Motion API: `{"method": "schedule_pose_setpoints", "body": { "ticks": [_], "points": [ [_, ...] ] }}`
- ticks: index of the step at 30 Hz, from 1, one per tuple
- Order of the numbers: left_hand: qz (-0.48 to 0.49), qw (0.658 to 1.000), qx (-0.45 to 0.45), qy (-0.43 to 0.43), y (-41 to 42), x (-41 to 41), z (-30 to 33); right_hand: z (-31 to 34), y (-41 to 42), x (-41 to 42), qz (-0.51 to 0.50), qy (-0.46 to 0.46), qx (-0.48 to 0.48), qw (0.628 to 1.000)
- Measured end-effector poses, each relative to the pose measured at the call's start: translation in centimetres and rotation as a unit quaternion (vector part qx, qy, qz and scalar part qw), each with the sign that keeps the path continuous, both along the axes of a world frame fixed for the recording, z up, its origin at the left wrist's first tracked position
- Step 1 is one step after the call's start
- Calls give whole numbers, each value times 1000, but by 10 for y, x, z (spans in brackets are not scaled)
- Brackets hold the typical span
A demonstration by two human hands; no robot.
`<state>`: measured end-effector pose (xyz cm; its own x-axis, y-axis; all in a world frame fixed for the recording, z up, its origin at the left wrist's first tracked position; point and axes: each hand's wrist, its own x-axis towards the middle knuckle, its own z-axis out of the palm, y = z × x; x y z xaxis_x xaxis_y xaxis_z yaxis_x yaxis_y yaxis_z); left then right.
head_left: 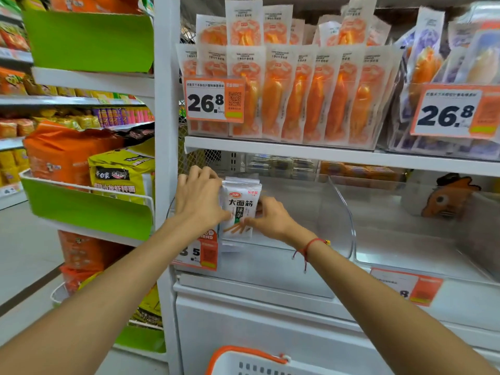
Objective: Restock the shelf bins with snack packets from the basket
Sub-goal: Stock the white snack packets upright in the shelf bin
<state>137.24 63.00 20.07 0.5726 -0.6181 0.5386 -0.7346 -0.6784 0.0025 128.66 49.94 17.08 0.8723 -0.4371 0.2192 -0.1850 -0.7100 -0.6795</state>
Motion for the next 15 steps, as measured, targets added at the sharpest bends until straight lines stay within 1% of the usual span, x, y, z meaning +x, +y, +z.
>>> {"method": "schedule_pose_setpoints", "body": {
  "ticks": [4,6,7,8,10,13,15],
  "points": [
    [5,1000,19,-20,-3,13,1,-9,-8,25,-1,96,42,994],
    [-23,999,27,-38,-2,16,0,-16,-9,34,-8,128,56,990],
    [-52,996,43,-50,-2,16,0,-19,-9,37,-14,135,61,989],
    [-85,992,72,-63,-2,15,1,-21,-8,41,-20,138,61,988],
    [-135,974,164,-76,-4,13,3,-23,-8,46,-33,153,54,986],
    [-144,935,318,-66,-15,12,7,-23,-10,50,-60,195,19,979],
    [-138,911,383,-72,-23,16,8,-22,-10,49,-64,224,-5,973]
  ]
}}
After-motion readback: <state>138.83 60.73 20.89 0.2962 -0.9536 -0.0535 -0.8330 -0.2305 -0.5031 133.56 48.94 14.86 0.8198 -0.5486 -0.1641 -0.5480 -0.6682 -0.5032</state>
